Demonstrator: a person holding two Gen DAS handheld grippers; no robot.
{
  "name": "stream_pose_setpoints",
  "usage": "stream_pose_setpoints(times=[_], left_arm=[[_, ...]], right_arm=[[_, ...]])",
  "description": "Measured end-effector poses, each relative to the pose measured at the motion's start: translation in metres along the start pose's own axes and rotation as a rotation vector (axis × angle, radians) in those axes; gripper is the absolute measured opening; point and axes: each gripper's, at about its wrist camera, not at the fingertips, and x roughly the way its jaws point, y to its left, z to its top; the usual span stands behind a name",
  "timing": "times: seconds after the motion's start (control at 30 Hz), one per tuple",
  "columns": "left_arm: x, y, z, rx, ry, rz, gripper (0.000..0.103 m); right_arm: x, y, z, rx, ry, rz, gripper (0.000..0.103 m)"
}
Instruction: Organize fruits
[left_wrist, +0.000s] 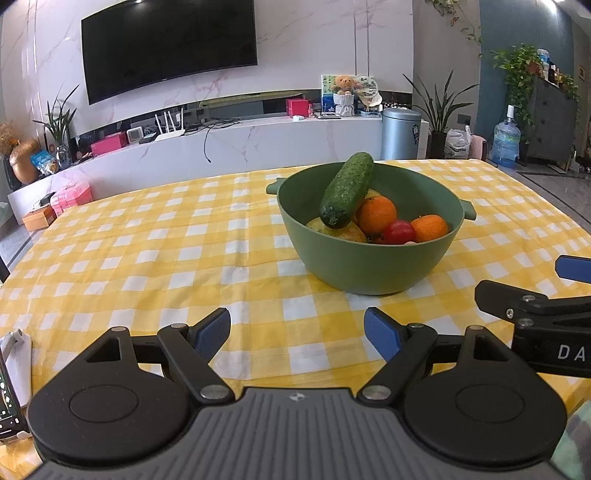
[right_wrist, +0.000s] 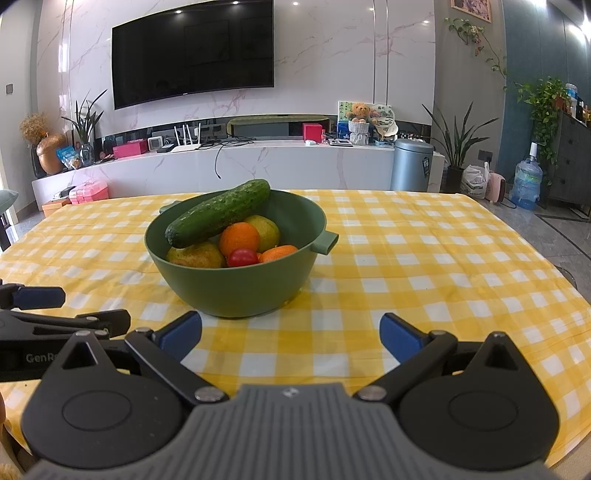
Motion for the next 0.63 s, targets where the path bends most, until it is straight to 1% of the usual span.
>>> stream_pose_setpoints(times=[0.27, 0.63], left_arm=[[-0.0043, -0.005, 0.001, 0.003, -0.006, -0.005, 0.096], [-0.0018, 0.002, 0.0026, -0.003, -0.008, -0.011, 0.096]], right_arm=[[-0.0001, 0.0002, 0.0, -0.001, 0.001, 0.0, 0.099], [-0.0004, -0.0005, -0.0002, -0.002, 0.001, -0.001, 0.099]])
